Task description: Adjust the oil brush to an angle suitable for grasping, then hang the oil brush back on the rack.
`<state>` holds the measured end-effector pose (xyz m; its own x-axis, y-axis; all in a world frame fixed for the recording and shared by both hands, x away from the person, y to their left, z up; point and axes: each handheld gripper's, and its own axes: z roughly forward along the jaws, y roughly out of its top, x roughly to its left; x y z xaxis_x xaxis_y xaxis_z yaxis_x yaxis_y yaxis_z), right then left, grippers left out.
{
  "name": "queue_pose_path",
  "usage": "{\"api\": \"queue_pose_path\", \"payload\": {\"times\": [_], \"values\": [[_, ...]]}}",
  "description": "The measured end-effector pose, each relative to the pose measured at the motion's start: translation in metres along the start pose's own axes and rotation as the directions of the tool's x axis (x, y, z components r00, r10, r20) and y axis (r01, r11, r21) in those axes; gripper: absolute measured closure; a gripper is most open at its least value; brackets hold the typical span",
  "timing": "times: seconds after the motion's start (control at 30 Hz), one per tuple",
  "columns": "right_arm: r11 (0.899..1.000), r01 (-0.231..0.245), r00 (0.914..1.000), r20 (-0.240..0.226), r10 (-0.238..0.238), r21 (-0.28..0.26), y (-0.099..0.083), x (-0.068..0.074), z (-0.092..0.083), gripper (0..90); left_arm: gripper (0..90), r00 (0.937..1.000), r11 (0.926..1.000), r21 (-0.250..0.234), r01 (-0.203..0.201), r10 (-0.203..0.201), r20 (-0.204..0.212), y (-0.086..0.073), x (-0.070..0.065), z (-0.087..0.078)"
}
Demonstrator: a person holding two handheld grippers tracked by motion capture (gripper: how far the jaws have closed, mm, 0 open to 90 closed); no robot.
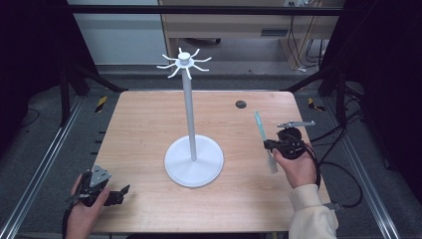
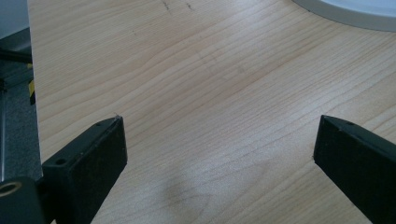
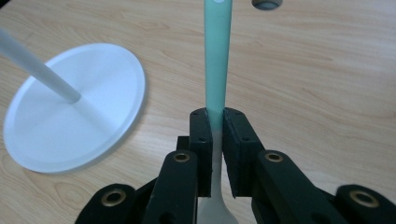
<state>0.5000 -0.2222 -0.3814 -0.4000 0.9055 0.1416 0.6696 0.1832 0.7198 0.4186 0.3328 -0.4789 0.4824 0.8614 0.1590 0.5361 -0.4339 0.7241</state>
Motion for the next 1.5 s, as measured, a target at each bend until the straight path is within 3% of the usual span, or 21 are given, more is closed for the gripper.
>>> {"api": "queue_pose_path", "payload": {"times": [0.47,0.7,1.13,1.17,1.5], "values": [[0.993,0.045,0.9970,-0.058,-0.051,-0.107,0.016,0.022,-0.024,82.7,2.3,1.0000,0.9999,0.007,-0.009,0.009,0.000,0.000,-0.001,0.001],[0.987,0.044,0.9938,-0.094,-0.058,-0.153,0.023,0.031,-0.031,82.7,2.3,0.9999,0.9998,0.016,-0.011,0.010,0.001,0.000,-0.001,0.001],[0.962,0.075,0.9829,-0.143,-0.116,-0.262,0.033,0.055,-0.053,82.7,2.3,0.9997,0.9994,0.025,-0.022,0.022,0.007,0.000,-0.003,0.003],[0.957,0.080,0.9806,-0.150,-0.126,-0.280,0.036,0.059,-0.056,82.7,2.3,0.9997,0.9994,0.025,-0.024,0.023,0.007,0.001,-0.003,0.003],[0.942,0.094,0.9733,-0.170,-0.155,-0.321,0.046,0.072,-0.064,82.7,2.3,0.9995,0.9993,0.021,-0.029,0.029,0.010,0.001,-0.004,0.003]]}}
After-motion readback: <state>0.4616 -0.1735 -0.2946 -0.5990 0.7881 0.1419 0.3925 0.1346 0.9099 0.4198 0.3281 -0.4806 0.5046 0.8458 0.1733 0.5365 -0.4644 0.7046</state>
